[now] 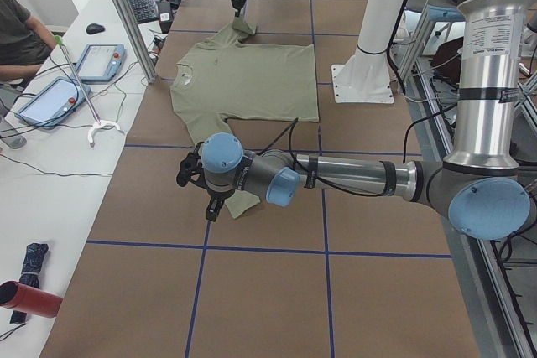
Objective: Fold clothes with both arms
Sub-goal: 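Grasp the sleeve cuff nearest the right gripper and fold it across the shirt body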
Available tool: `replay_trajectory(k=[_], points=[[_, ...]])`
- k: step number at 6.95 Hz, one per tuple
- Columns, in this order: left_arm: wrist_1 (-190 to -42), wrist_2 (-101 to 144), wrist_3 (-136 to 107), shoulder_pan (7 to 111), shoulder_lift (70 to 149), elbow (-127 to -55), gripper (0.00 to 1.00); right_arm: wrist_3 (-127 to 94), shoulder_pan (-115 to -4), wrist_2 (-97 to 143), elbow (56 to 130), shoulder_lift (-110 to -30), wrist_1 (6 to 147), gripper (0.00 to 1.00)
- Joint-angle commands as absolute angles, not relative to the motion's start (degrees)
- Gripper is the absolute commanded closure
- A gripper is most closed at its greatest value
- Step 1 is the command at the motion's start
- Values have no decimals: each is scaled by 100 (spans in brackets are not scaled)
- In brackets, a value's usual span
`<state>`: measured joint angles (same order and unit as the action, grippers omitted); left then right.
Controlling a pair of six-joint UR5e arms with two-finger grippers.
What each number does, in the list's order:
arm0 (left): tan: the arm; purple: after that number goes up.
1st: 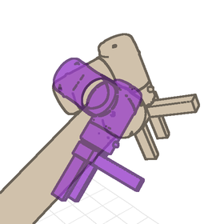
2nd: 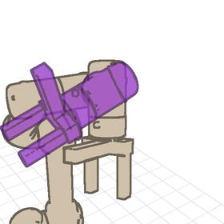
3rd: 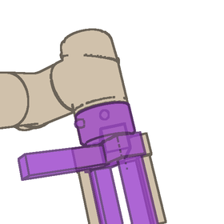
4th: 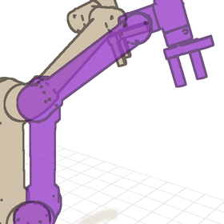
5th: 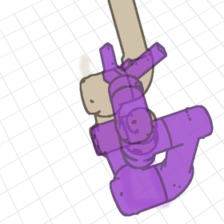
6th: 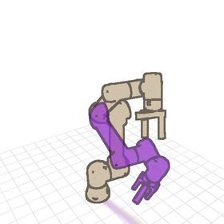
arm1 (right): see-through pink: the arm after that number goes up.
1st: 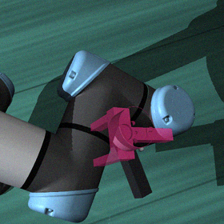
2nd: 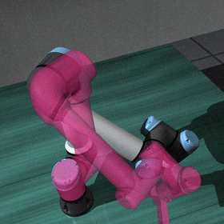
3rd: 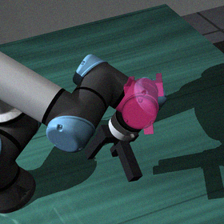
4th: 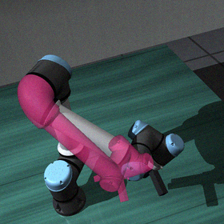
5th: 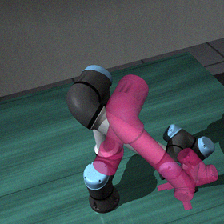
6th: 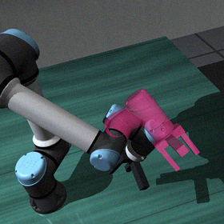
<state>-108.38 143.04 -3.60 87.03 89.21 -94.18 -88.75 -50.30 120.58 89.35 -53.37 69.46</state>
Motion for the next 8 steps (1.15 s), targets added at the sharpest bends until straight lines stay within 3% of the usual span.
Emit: replay_trajectory(k=[1, 3, 5, 8], points=[[-10889, 14309, -360, 8710, 8921, -9422, 0, -9341, -4145, 11183, 8364, -3838, 7726, 100], [-10898, 14309, -360, 8710, 8921, -9422, 0, -9562, -3509, 10328, 6591, -2448, 7071, 100], [-10898, 14343, -360, 8710, 8912, -9422, 0, -9554, -3314, 10039, 5630, -2129, 6068, 100], [-10898, 14458, -360, 8710, 8912, -9396, 0, -9562, -3217, 9608, 4838, -1706, 5488, 100]])
